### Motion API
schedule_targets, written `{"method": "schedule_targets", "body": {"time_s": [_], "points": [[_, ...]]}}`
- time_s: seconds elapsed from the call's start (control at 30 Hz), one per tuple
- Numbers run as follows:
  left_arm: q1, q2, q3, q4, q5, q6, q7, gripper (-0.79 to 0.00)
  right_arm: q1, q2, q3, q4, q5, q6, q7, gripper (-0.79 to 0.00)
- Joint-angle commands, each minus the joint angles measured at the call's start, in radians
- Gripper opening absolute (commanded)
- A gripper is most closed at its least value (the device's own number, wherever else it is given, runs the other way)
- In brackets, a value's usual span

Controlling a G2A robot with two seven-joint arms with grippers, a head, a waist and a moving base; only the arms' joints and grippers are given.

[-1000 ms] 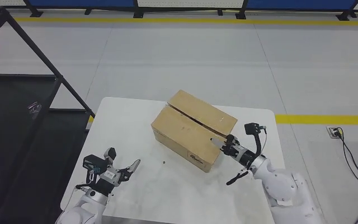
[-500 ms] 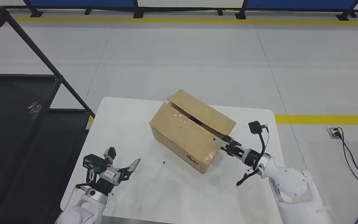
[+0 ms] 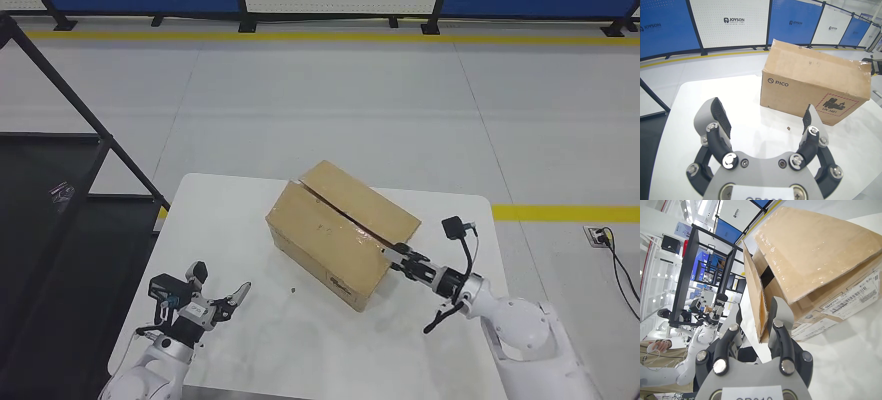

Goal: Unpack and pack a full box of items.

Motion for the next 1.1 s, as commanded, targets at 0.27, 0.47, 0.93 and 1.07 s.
{"method": "schedule_targets", "body": {"time_s": [0.27, 0.47, 0.93, 1.07], "points": [[-0.009, 0.000, 0.000, 0.007, -0.002, -0.002, -0.006, 0.000, 0.034, 0.004, -0.049, 0.028, -0.022, 0.026, -0.017, -0.453], [-0.017, -0.001, -0.001, 0.013, -0.006, -0.004, -0.006, 0.000, 0.053, 0.007, -0.074, 0.045, -0.024, 0.030, -0.017, -0.785], [-0.033, 0.001, -0.032, 0.032, -0.028, 0.004, -0.014, 0.000, 0.040, 0.027, -0.060, 0.023, 0.038, -0.036, 0.071, -0.785], [-0.034, 0.002, -0.051, 0.037, -0.036, 0.010, -0.016, 0.000, 0.036, 0.035, -0.052, 0.022, 0.069, -0.070, 0.116, -0.785]]}}
